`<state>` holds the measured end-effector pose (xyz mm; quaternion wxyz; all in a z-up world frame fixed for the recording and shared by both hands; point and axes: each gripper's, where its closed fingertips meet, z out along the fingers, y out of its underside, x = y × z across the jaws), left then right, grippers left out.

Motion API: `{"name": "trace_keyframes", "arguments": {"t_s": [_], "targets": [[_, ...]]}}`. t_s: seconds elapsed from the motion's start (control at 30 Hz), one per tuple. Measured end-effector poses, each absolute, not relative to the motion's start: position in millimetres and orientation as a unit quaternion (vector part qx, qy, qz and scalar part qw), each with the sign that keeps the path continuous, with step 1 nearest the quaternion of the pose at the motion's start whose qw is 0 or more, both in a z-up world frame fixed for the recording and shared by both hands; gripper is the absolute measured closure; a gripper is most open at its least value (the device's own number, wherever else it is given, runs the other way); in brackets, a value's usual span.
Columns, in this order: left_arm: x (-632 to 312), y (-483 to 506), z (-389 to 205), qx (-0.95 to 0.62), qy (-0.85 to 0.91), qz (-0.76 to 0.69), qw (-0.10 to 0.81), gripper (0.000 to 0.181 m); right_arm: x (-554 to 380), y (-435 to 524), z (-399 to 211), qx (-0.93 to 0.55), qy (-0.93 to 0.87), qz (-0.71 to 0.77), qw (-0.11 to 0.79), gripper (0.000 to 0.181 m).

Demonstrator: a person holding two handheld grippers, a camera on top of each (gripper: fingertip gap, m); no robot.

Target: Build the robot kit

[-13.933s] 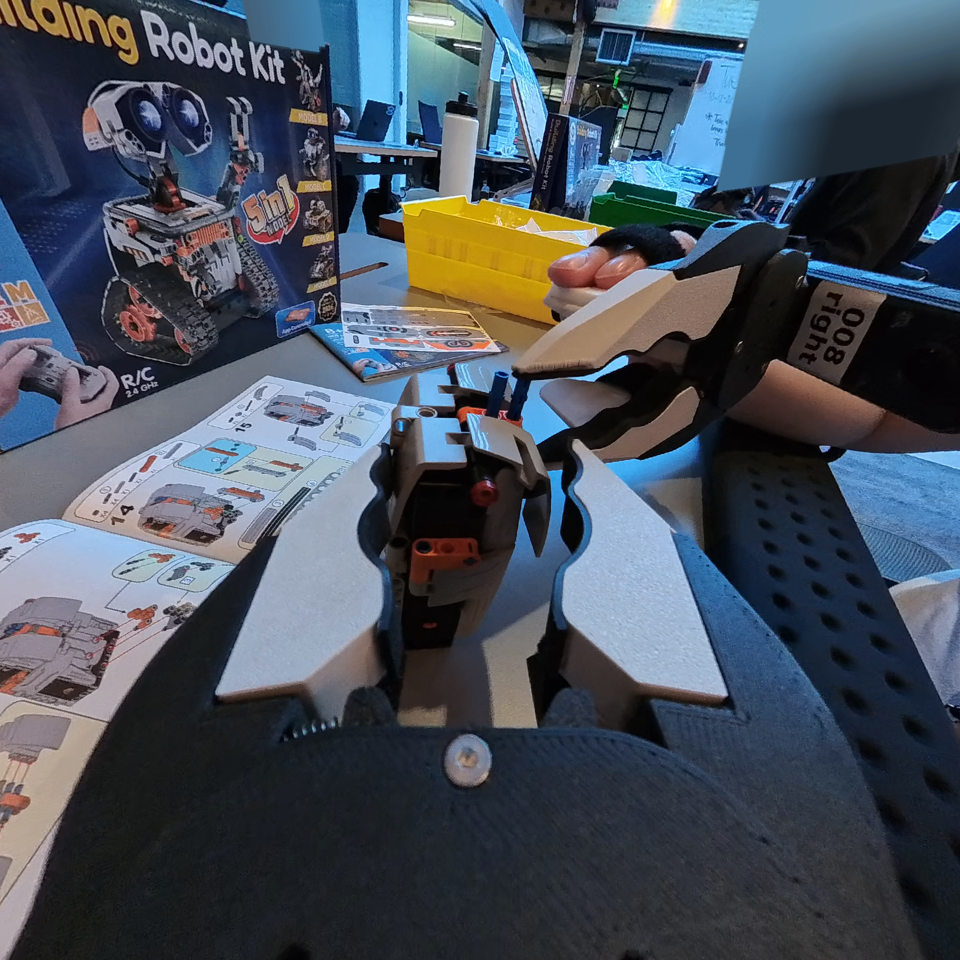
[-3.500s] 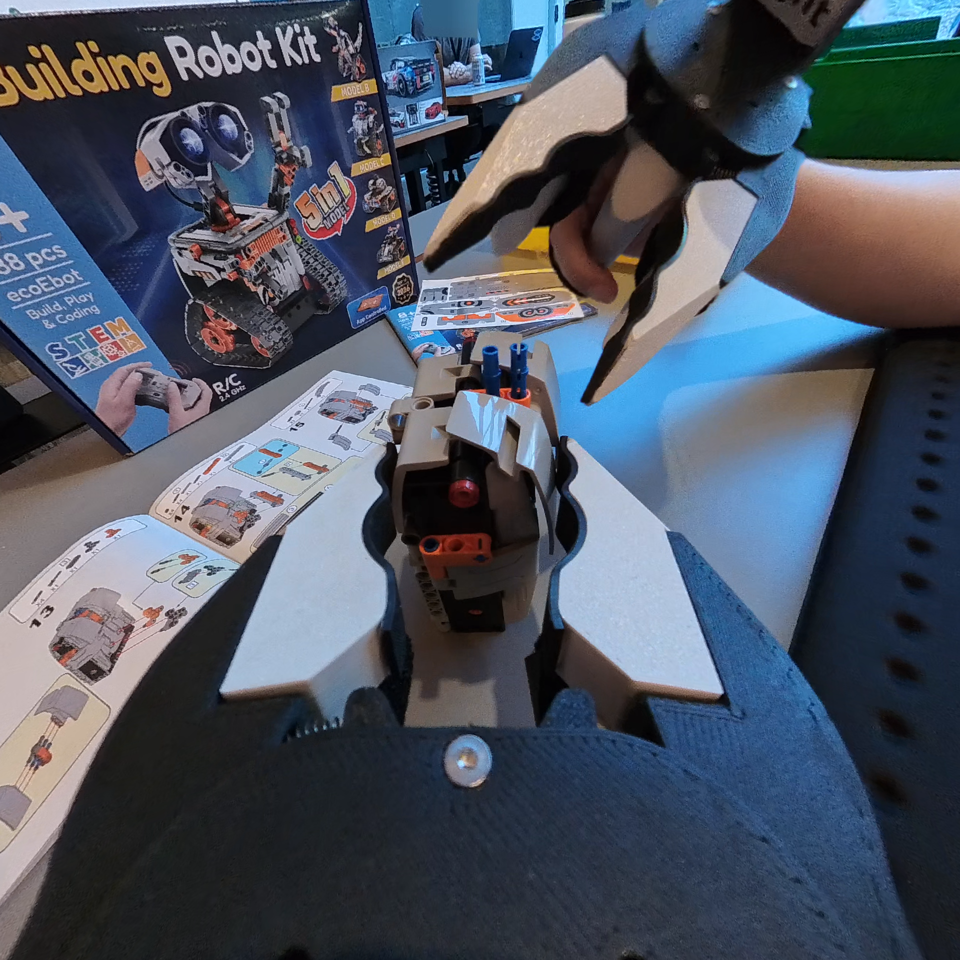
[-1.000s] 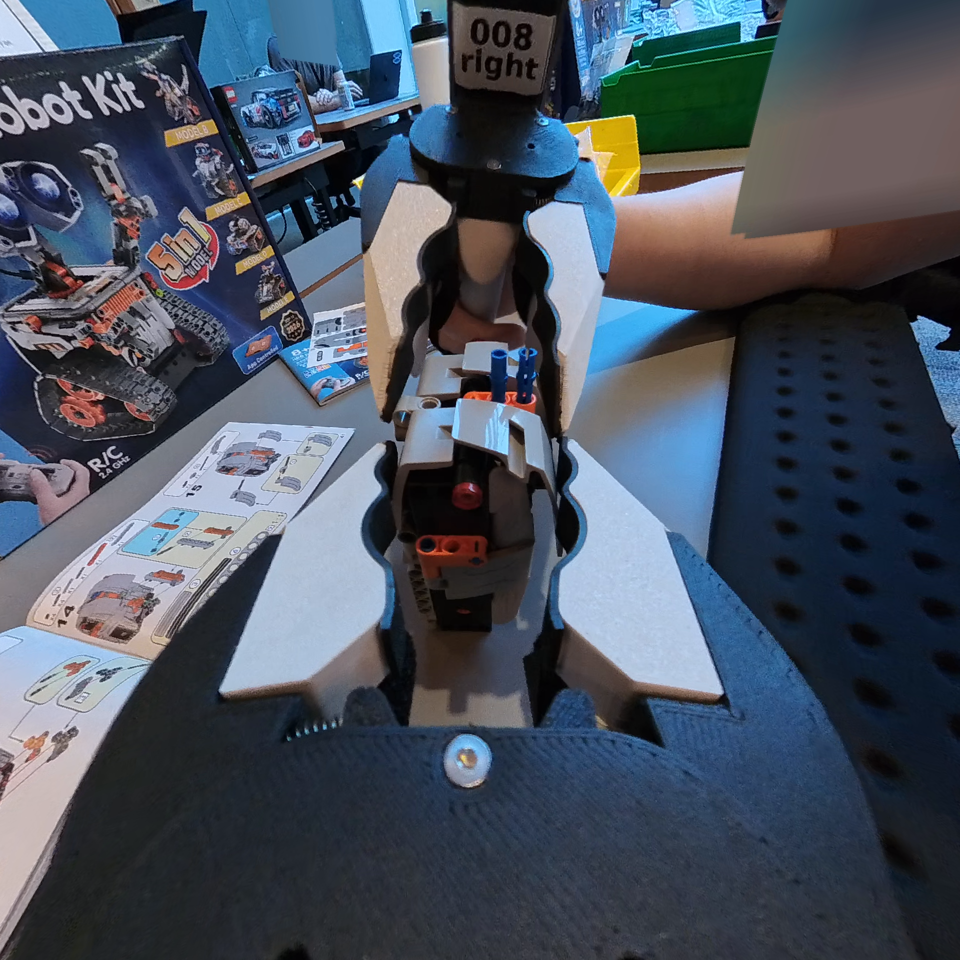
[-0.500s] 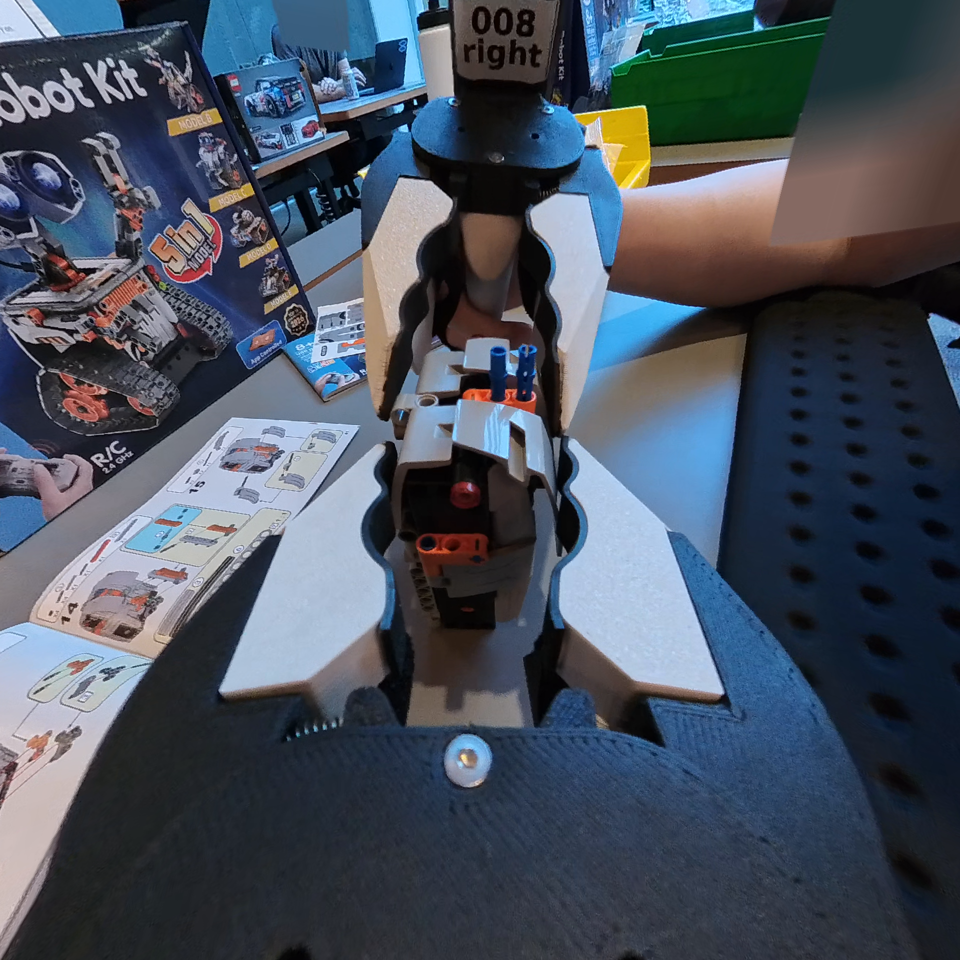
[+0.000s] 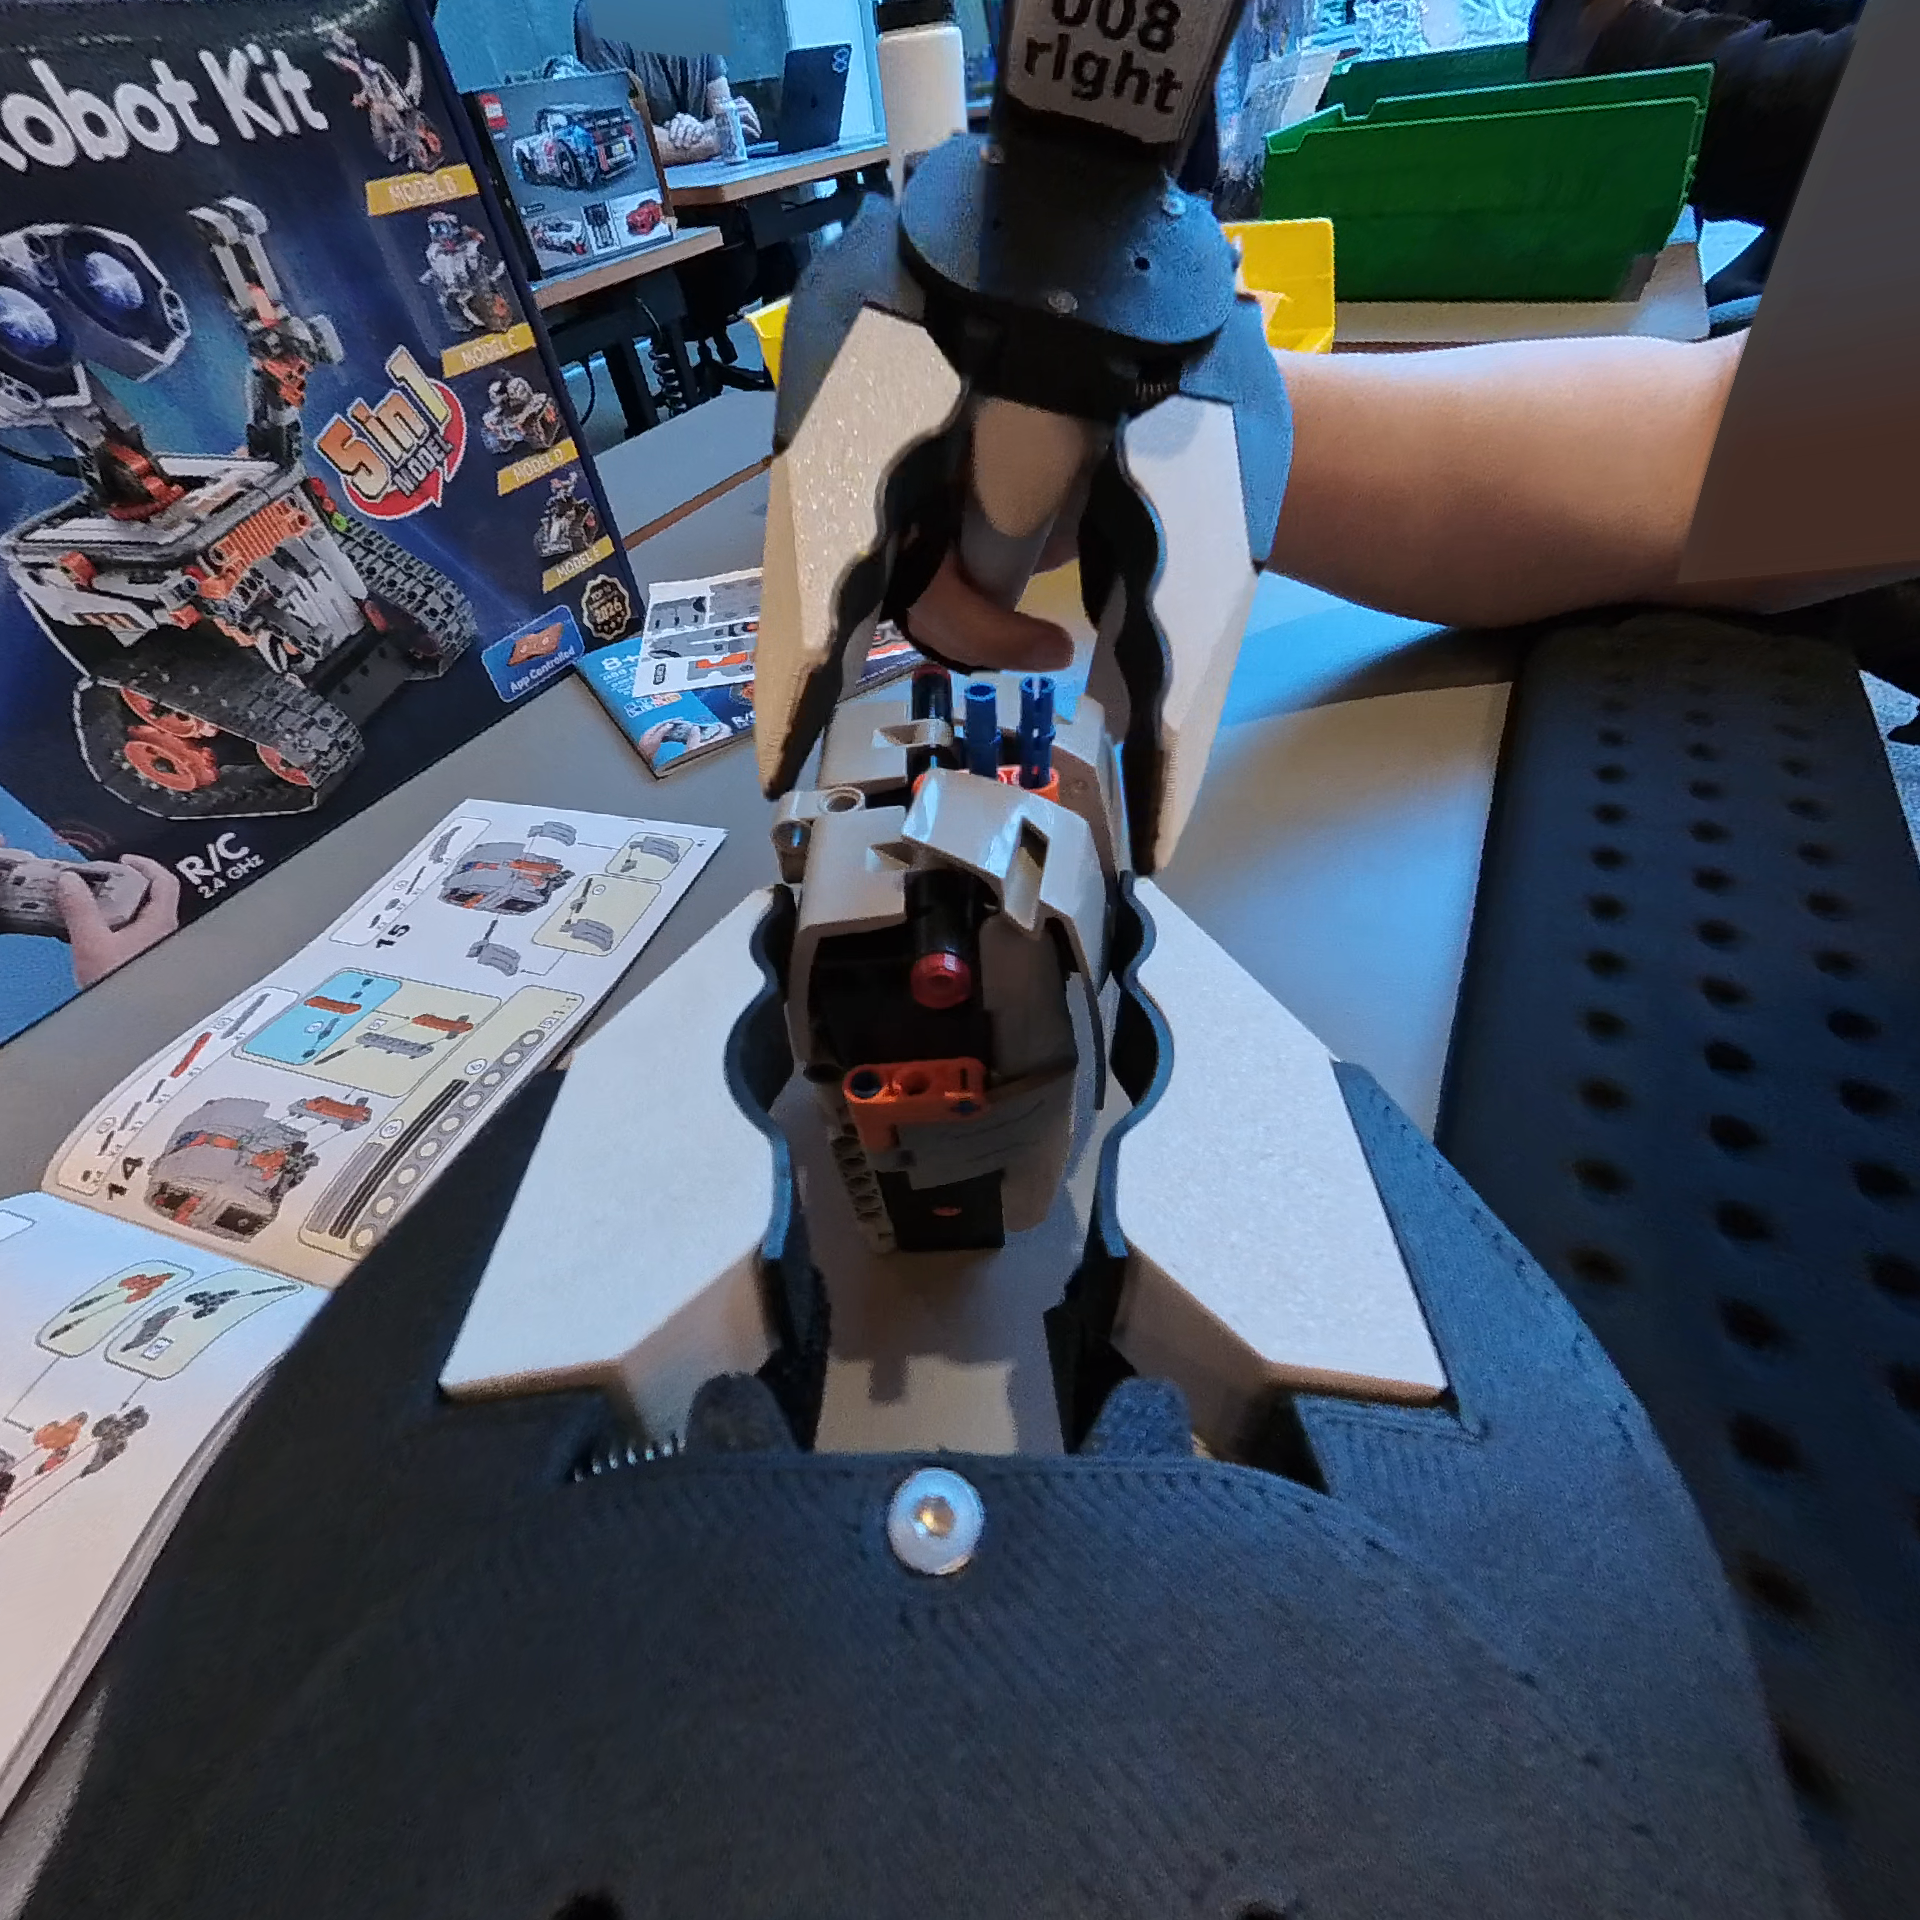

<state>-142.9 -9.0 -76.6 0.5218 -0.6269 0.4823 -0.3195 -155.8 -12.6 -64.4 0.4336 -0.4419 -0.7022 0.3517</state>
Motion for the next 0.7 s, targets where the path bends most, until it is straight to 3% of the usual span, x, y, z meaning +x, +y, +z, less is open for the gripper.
{"name": "trace_keyframes", "arguments": {"t_s": [0.1,0.7], "targets": [[-143.3,-9.2,-76.0,-0.623,0.485,-0.316,0.526,0.121,-155.7,-12.5,-60.8,-0.447,-0.699,0.356,0.430,0.130],[-147.2,-7.5,-76.2,-0.626,0.482,-0.316,0.526,0.121,-156.6,-11.1,-61.1,-0.454,-0.691,0.365,0.427,0.131]]}}
